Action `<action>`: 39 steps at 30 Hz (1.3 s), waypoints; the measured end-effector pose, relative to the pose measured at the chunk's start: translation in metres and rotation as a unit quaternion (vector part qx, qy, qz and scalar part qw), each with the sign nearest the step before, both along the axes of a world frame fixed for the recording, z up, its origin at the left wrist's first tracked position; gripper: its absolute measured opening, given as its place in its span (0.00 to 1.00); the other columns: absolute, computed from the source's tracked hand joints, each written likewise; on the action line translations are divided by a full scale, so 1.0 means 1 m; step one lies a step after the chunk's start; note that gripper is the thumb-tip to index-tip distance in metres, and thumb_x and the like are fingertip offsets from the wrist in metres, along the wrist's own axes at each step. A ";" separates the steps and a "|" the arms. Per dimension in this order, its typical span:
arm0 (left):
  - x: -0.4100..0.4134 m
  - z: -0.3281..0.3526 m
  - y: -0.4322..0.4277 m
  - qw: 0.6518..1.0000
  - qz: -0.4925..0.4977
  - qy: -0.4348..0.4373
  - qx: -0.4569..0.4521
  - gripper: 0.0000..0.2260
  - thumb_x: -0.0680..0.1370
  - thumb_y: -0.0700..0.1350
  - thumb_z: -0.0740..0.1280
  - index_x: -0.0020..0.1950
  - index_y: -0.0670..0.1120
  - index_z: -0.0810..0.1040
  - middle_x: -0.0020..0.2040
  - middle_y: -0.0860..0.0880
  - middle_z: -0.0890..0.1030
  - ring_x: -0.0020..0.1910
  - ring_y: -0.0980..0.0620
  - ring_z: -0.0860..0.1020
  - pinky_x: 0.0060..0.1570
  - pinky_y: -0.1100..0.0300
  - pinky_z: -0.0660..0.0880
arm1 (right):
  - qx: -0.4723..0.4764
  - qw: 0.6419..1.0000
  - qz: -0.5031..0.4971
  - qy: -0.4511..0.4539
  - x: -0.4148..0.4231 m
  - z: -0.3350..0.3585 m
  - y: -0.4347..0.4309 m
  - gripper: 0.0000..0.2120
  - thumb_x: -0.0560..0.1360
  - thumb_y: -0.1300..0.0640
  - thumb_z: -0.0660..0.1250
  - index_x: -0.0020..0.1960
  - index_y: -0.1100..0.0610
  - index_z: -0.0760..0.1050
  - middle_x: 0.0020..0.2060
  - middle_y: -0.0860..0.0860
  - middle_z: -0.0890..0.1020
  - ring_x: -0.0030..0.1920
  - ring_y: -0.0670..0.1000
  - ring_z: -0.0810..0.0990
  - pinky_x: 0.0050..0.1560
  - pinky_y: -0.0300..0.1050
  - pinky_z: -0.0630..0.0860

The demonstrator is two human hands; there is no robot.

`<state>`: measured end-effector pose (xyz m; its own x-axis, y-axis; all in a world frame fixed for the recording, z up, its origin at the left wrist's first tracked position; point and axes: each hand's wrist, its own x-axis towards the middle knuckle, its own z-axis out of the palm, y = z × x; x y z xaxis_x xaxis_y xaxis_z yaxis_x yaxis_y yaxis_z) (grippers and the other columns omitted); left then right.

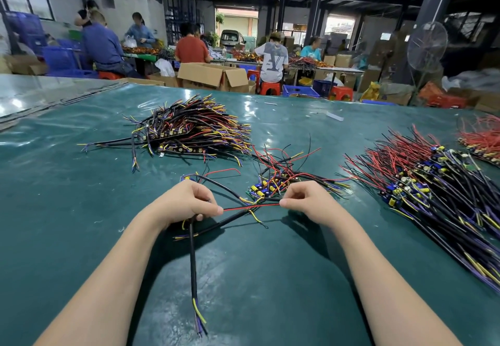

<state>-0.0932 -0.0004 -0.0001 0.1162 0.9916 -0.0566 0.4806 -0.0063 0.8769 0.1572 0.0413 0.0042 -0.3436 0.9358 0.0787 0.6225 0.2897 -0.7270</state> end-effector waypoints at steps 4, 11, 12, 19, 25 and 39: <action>0.006 0.000 0.002 1.000 0.001 0.014 0.012 0.10 0.71 0.37 0.72 0.30 0.44 0.77 0.19 0.54 0.71 0.19 0.60 0.68 0.22 0.71 0.62 | 0.117 0.988 -0.054 -0.086 -0.005 0.002 -0.001 0.05 0.73 0.53 0.68 0.42 0.54 0.81 0.47 0.51 0.79 0.51 0.52 0.73 0.54 0.45 0.68; 0.009 0.000 0.001 1.000 -0.005 0.008 0.021 0.10 0.70 0.38 0.72 0.30 0.44 0.78 0.20 0.54 0.71 0.20 0.59 0.68 0.23 0.71 0.62 | 0.188 0.958 0.064 -0.206 -0.040 -0.002 -0.017 0.12 0.75 0.46 0.63 0.55 0.46 0.80 0.57 0.48 0.77 0.60 0.52 0.66 0.54 0.45 0.58; 0.010 0.000 0.001 1.000 -0.009 0.004 0.022 0.10 0.71 0.37 0.72 0.30 0.45 0.78 0.20 0.54 0.71 0.20 0.59 0.68 0.23 0.72 0.62 | 0.189 0.956 0.073 -0.213 -0.043 -0.004 -0.018 0.12 0.75 0.46 0.63 0.56 0.46 0.79 0.56 0.49 0.76 0.60 0.52 0.66 0.53 0.45 0.57; 0.014 -0.001 0.001 0.999 -0.035 -0.012 0.032 0.12 0.71 0.37 0.71 0.29 0.48 0.79 0.23 0.52 0.75 0.23 0.59 0.71 0.24 0.69 0.67 | 0.187 0.964 0.086 -0.169 -0.051 -0.005 -0.021 0.09 0.75 0.50 0.65 0.51 0.52 0.81 0.51 0.52 0.77 0.56 0.54 0.67 0.49 0.44 0.56; 0.008 0.002 0.000 0.997 -0.072 0.003 -0.009 0.15 0.71 0.36 0.71 0.25 0.49 0.78 0.22 0.53 0.74 0.21 0.59 0.69 0.23 0.72 0.65 | 0.085 0.981 0.117 -0.126 -0.040 0.002 -0.020 0.06 0.74 0.55 0.67 0.45 0.53 0.83 0.45 0.51 0.77 0.52 0.51 0.70 0.61 0.51 0.63; 0.000 0.009 -0.007 0.990 -0.113 -0.046 -0.067 0.07 0.61 0.43 0.70 0.27 0.45 0.74 0.21 0.52 0.72 0.19 0.58 0.67 0.22 0.71 0.63 | -0.042 0.989 0.068 0.125 0.004 0.005 -0.006 0.12 0.71 0.68 0.68 0.31 0.56 0.80 0.38 0.48 0.69 0.40 0.44 0.71 0.44 0.36 0.68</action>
<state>-0.0935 -0.0076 0.0089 0.3454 0.9239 -0.1646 0.3988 0.0143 0.9169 0.1617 0.0351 0.0090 -0.4469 0.8889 0.1004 0.3802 0.2904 -0.8781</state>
